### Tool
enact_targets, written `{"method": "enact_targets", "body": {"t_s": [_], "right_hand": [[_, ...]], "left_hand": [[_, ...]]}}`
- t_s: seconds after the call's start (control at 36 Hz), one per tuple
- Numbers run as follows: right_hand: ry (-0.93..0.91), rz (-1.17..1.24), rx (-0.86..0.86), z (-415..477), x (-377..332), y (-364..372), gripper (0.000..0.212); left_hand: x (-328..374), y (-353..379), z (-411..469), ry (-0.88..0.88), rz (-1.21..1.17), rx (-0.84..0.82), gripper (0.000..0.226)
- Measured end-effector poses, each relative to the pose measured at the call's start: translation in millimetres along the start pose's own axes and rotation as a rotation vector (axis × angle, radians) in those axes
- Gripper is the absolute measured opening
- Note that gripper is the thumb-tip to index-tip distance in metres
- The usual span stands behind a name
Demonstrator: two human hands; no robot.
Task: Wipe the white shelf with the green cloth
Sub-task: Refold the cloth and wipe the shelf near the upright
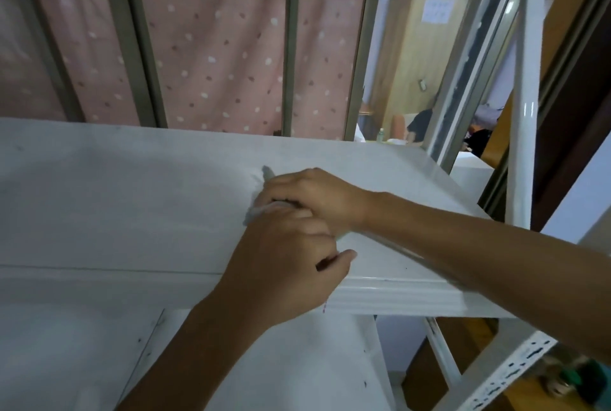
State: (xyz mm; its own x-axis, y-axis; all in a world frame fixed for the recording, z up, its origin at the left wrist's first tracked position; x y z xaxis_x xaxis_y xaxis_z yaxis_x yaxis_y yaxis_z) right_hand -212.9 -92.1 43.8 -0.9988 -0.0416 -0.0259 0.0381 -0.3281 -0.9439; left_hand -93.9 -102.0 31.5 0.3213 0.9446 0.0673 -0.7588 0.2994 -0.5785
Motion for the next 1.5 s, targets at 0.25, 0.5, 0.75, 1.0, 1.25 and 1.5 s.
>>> {"method": "enact_targets", "body": {"t_s": [0.25,0.5,0.75,1.0,1.25,1.5], "right_hand": [[0.475,-0.214,0.086,-21.2,98.3,-9.4,0.029],[0.725,-0.319,-0.02,37.2,184.2,2.4,0.036],[0.149,-0.07,0.066,91.9,42.6,24.7,0.021],[-0.049,0.066,0.072,72.7,-66.8,22.4,0.015],[0.595,-0.332,-0.033,134.4,82.3,38.5,0.034],[0.536,-0.317,-0.066,260.1,96.0,83.2,0.039]], "left_hand": [[-28.1,-25.0,-18.7,0.052,0.133,0.013,0.045],[-51.4,-56.3,-51.8,-0.022,0.136,0.047,0.032],[-77.5,-89.5,-79.8,0.008,0.113,0.086,0.029],[-118.6,-134.6,-103.5,0.058,0.095,0.107,0.026],[-170.1,-161.3,-120.9,-0.009,0.099,0.148,0.03],[-195.3,-173.1,-131.1,-0.01,0.155,0.18,0.039]]}}
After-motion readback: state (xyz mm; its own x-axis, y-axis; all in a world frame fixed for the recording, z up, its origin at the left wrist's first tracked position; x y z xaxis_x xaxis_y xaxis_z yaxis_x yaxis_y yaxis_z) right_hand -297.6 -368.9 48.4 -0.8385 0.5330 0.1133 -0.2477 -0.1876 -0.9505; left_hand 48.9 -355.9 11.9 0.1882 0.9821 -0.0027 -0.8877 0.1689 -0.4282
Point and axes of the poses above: each hand's wrist, its own z-axis towards the middle knuckle, its own y-axis out of the palm, x = y × z, the point moved 5 cm from there along z, towards the middle knuckle, and after that the axes turned 2 degrees about x, right-handed, at the moved point
